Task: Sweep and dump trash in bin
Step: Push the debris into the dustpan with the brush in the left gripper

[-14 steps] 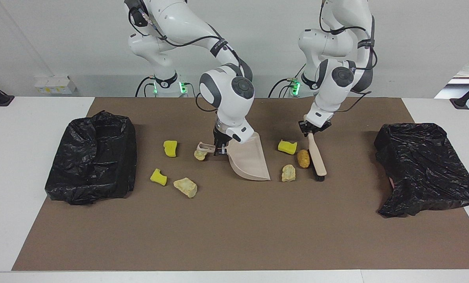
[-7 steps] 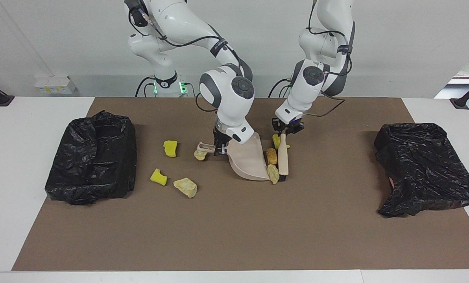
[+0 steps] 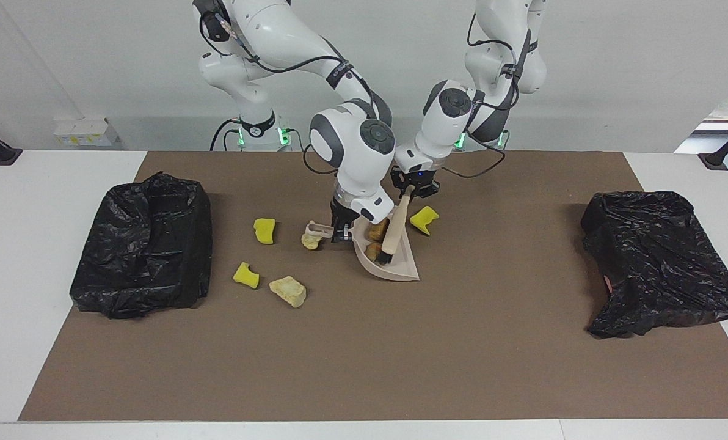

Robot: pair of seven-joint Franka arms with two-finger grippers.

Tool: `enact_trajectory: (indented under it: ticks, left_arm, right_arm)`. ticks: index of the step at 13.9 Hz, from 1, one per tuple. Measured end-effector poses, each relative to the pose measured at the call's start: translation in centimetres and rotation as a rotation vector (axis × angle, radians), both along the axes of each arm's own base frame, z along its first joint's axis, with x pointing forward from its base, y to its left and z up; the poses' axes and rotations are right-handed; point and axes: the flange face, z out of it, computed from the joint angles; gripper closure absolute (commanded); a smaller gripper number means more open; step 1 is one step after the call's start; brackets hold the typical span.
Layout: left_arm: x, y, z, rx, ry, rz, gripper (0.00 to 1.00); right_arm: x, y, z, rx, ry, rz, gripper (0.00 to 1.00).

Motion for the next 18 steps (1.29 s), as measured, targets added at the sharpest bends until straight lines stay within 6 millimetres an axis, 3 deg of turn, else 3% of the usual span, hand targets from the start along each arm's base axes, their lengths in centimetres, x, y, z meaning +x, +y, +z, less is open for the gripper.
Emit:
enact_trajectory:
  ticks: [4, 10, 14, 18]
  left_arm:
    - [2.4, 2.7, 0.9, 0.0, 0.048, 0.222, 1.0]
    - [2.3, 5.9, 1.8, 0.14, 0.202, 0.607, 1.0]
    - [0.8, 5.6, 2.2, 0.272, 0.216, 0.871, 1.0]
    - [-3.5, 4.0, 1.5, 0.309, 0.219, 0.854, 1.0]
  right_arm:
    - [0.0, 0.0, 0.0, -0.006, -0.002, 0.017, 1.0]
    - [0.1, 0.0, 0.1, -0.011, 0.013, 0.099, 1.0]
    - [-0.6, 1.0, 0.1, -0.013, 0.013, 0.12, 1.0]
    - [-1.9, 0.9, -1.1, -0.018, 0.025, 0.138, 1.0]
